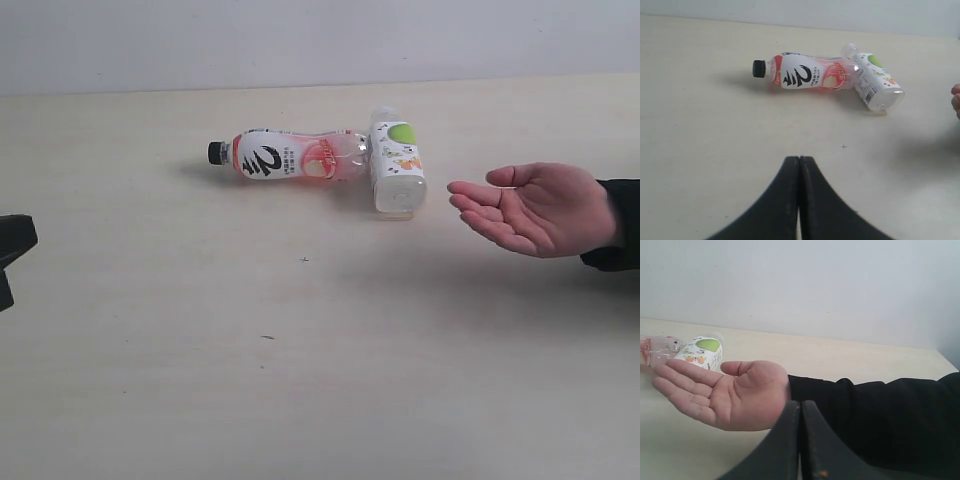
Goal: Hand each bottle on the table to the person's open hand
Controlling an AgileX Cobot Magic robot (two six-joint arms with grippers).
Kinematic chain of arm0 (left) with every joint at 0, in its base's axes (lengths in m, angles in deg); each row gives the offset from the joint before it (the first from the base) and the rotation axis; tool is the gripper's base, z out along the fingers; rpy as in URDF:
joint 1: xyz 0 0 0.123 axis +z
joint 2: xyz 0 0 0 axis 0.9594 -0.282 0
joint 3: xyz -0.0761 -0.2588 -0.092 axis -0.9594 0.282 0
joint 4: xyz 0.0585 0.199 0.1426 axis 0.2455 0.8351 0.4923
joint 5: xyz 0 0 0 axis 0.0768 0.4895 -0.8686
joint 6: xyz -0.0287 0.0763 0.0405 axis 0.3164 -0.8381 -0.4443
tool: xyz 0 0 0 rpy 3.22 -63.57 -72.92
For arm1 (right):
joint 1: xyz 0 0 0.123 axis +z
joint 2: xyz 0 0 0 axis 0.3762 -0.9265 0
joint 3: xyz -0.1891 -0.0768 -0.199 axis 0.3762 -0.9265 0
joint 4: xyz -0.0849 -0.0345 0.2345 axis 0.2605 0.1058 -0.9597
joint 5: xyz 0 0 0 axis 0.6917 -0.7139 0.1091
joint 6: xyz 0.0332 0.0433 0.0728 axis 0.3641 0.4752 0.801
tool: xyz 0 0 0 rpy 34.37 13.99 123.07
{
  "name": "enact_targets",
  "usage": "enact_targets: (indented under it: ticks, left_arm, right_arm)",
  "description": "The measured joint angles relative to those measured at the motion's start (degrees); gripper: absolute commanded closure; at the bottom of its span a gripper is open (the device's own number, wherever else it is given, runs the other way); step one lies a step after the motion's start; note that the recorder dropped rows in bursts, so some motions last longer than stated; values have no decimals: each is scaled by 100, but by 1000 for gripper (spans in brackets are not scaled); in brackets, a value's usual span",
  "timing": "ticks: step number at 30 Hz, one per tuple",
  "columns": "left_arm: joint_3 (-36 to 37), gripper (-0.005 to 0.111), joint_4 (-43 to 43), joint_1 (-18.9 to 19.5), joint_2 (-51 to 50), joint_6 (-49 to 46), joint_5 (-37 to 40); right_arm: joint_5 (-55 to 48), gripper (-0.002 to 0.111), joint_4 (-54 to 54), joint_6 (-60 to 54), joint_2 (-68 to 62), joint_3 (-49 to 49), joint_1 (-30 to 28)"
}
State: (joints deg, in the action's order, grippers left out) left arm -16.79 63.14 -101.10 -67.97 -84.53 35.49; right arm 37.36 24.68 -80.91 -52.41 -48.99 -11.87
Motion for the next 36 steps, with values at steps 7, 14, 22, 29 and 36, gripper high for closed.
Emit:
enact_targets:
  ticks: [7,14,22,29,36]
  left_arm:
    - [0,107,35,-13,0,-36,-13]
    - [0,107,35,-13,0,-59,-13]
    - [0,107,35,-13,0,-59,-13]
    - [0,107,35,-13,0,-59,-13]
    - [0,107,46,-13,0,-59,-13]
  right_arm:
    - [0,108,0,0,0,0,0]
    - [0,108,0,0,0,0,0]
    - [0,108,0,0,0,0,0]
    - [57,108,16,-12,0,0,0]
    - [1075,108,-336,-12,0,0,0]
